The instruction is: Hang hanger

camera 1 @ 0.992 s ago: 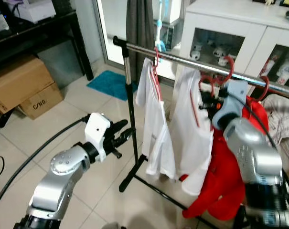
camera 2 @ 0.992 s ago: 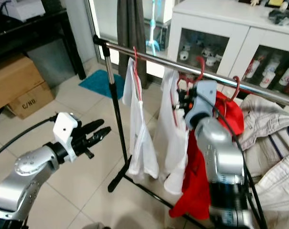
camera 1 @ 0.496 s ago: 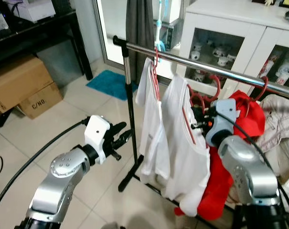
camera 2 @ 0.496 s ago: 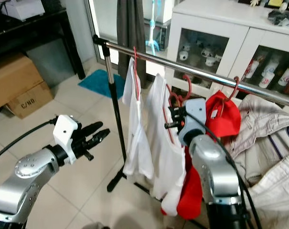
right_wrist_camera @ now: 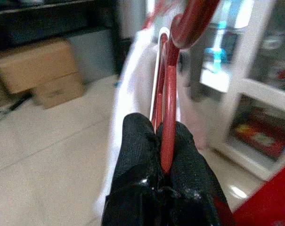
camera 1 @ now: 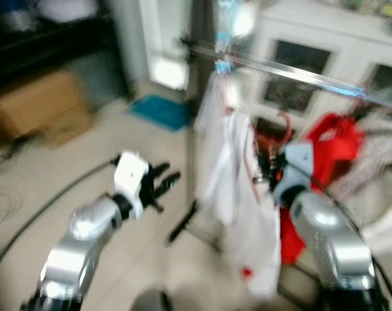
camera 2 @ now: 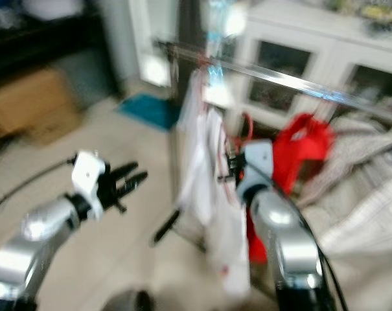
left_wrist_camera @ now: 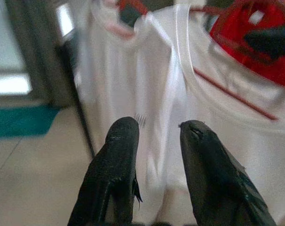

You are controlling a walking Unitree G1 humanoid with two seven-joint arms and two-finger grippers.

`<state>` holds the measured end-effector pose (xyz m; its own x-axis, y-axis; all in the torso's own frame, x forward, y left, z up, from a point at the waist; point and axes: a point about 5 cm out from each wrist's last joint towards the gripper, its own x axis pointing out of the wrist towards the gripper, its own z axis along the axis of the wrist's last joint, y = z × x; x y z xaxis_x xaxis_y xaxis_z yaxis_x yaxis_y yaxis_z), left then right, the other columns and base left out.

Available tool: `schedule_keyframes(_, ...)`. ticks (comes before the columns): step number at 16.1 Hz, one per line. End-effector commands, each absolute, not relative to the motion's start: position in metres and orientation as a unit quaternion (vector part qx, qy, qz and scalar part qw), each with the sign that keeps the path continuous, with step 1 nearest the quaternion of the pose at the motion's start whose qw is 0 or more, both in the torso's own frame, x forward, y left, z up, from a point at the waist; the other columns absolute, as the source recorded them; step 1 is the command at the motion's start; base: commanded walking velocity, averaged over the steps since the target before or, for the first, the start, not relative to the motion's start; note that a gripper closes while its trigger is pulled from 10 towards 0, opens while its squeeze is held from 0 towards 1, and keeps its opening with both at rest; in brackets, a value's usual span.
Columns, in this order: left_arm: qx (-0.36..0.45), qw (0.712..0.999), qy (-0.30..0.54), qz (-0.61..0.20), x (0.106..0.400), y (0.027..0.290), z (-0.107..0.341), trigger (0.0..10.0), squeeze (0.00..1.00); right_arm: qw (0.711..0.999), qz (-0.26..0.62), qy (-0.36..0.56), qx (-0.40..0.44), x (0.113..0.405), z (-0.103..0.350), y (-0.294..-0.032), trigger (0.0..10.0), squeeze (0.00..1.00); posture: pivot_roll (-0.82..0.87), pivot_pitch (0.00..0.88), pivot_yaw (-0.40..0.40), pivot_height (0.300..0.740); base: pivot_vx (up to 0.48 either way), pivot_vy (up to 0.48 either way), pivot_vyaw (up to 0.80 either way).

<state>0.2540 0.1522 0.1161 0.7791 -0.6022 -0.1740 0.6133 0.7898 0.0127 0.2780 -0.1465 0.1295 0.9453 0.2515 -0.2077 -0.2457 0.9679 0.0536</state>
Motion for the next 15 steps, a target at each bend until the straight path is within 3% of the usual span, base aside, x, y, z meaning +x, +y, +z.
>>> schedule_keyframes(1, 0.044, 0.943, 0.073, -0.321, 0.259, 0.153, 0.122, 10.0, 0.00, 0.988, 0.126, 0.093, 0.009, 0.278, 0.136, -0.148, 0.0, 0.00, -0.02, 0.000, 0.023, 0.740, -0.262, 0.000, 0.00)
schedule_keyframes(5, 0.045, 0.943, 0.075, -0.320, 0.259, 0.154, 0.122, 10.0, 0.00, 0.985, 0.150, 0.090, 0.003, 0.279, 0.142, -0.142, 0.0, 0.00, -0.02, 0.000, 0.020, 0.740, -0.254, 0.000, 0.00)
schedule_keyframes(8, 0.030, 0.940, 0.083, -0.329, 0.260, 0.153, 0.120, 10.0, 0.00, 0.980, 0.173, 0.094, -0.003, 0.276, 0.143, -0.138, 0.0, 0.00, -0.02, 0.000, 0.021, 0.740, 0.000, 0.000, 0.00)
schedule_keyframes(9, 0.027, 0.943, 0.073, -0.323, 0.270, 0.152, 0.124, 10.0, 1.00, 0.970, 0.229, 0.083, -0.005, 0.273, 0.149, -0.127, 0.0, 0.00, -0.01, 0.000, 0.017, 0.740, 0.000, 0.000, 0.00)
schedule_keyframes(12, 0.054, 0.953, 0.054, -0.293, 0.297, 0.148, 0.132, 10.0, 1.00, 0.949, 0.310, 0.062, -0.003, 0.267, 0.161, -0.111, 0.0, 0.00, -0.02, 0.000, 0.031, 0.740, 0.000, 0.000, 0.00)
schedule_keyframes(13, 0.052, 0.955, 0.041, -0.288, 0.302, 0.146, 0.136, 10.0, 0.91, 0.945, 0.322, 0.058, -0.005, 0.266, 0.163, -0.109, 0.0, 0.00, -0.02, 0.000, 0.031, 0.740, 0.000, 0.000, 0.00)
schedule_keyframes(15, 0.040, 0.955, 0.023, -0.294, 0.309, 0.140, 0.143, 10.0, 0.00, 0.938, 0.341, 0.053, -0.008, 0.262, 0.166, -0.106, 0.0, 0.00, -0.03, 0.000, 0.031, 0.740, 0.000, 0.000, 0.00)
